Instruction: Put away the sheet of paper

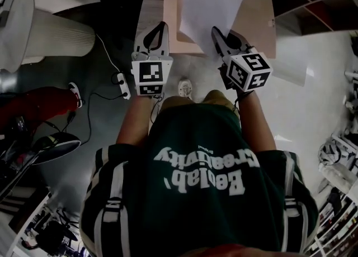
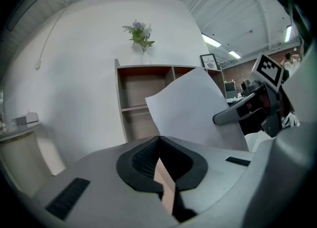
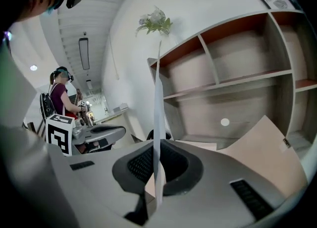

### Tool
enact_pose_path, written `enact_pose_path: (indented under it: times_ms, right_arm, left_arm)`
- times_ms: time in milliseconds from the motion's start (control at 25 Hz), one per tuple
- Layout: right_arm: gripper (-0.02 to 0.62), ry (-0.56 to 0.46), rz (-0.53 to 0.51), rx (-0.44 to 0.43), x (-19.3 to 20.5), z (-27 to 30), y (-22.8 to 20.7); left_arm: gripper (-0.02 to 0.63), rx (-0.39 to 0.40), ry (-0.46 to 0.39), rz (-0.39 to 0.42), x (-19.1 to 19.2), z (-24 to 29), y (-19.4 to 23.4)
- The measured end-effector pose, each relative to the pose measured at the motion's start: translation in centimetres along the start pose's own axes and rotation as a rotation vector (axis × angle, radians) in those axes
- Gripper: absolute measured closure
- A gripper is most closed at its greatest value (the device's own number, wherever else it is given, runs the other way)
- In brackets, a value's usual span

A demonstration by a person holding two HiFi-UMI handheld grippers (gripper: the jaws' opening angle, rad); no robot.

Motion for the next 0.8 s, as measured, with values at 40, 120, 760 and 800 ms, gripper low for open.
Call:
enact_pose_path:
  times_ms: [40,120,760,800]
  right_arm:
    - [0.561,0.009,0.009,-0.012,0.1,0.4,0.3]
    - [0.561,0.035,0.025,-0.032,0.3,1.3,0.4]
    - [0.562,0.343,0.051,-0.061,6.6,12.6,-2.9]
    - [0.561,0.361,0.048,-0.057,6.9,13.2,-3.4]
  left_arm:
    - [0.588,0.0,0.001,-0.001,0.1,0.1,0.3]
    - [0.588,-0.002,0.003,-0.007,0.1,0.3,0.7]
    - [0.588,-0.081,0.106,-0.054,3.3,4.0,3.9]
    - [0.588,-0.086,0.111,-0.057,3.4,4.4,4.0]
Point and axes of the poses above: the fingertips, and each gripper's own axes: z forward along the fingers, y to its left, x out of its underside, the point moved 8 cm from there along -z, backward along the fingers, and after that the axes turned 10 degrees about x, right-handed, at the moved point
